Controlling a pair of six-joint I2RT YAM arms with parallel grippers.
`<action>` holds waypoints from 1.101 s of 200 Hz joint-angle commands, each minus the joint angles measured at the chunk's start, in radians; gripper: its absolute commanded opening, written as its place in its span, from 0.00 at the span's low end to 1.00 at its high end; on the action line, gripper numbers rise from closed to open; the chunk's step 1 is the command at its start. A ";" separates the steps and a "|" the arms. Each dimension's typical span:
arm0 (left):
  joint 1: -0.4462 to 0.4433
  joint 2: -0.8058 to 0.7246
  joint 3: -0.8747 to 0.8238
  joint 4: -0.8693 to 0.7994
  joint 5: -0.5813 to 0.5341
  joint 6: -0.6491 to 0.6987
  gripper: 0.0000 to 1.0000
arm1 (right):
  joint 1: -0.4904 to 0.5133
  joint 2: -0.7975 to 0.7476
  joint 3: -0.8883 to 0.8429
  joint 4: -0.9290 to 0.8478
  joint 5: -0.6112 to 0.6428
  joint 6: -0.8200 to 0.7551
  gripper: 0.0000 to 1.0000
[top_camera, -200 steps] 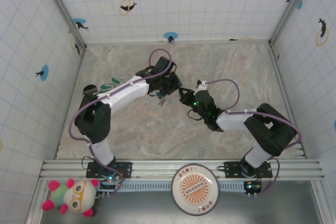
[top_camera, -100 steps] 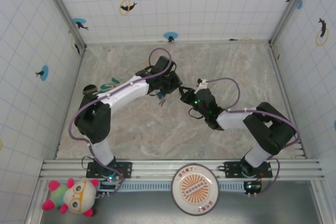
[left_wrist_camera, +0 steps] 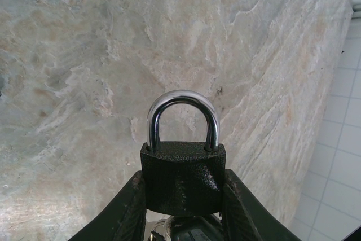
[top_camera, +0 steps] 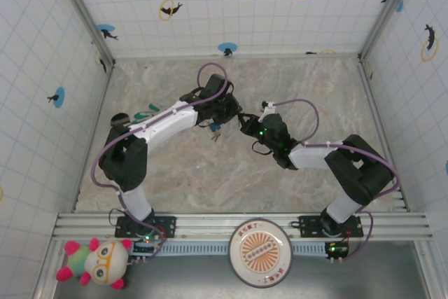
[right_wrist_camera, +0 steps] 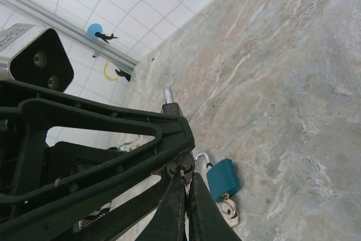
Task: Unlock with the key
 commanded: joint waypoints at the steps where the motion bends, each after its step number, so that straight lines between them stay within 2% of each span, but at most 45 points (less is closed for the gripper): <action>1: -0.019 -0.048 -0.019 -0.032 0.132 0.017 0.00 | -0.003 -0.029 0.002 0.037 -0.017 0.011 0.02; 55: 0.009 -0.054 -0.033 -0.031 0.110 0.023 0.00 | -0.002 -0.117 -0.105 -0.013 -0.044 0.006 0.12; 105: 0.010 -0.043 -0.030 -0.029 0.113 0.022 0.00 | -0.003 -0.255 -0.185 -0.115 -0.061 -0.030 0.26; 119: 0.010 -0.044 -0.031 -0.026 0.117 0.021 0.00 | -0.002 -0.294 -0.194 -0.146 -0.057 -0.041 0.26; 144: 0.010 -0.047 -0.036 -0.019 0.122 0.017 0.00 | -0.001 -0.326 -0.194 -0.158 -0.048 -0.052 0.20; 171: 0.009 -0.056 -0.046 -0.015 0.125 0.014 0.00 | -0.001 -0.303 -0.164 -0.148 -0.048 -0.051 0.26; 206: 0.007 -0.066 -0.052 -0.009 0.131 0.011 0.00 | 0.001 -0.251 -0.119 -0.119 -0.053 -0.044 0.26; 220: 0.006 -0.067 -0.053 -0.009 0.133 0.011 0.00 | 0.001 -0.235 -0.106 -0.109 -0.051 -0.041 0.28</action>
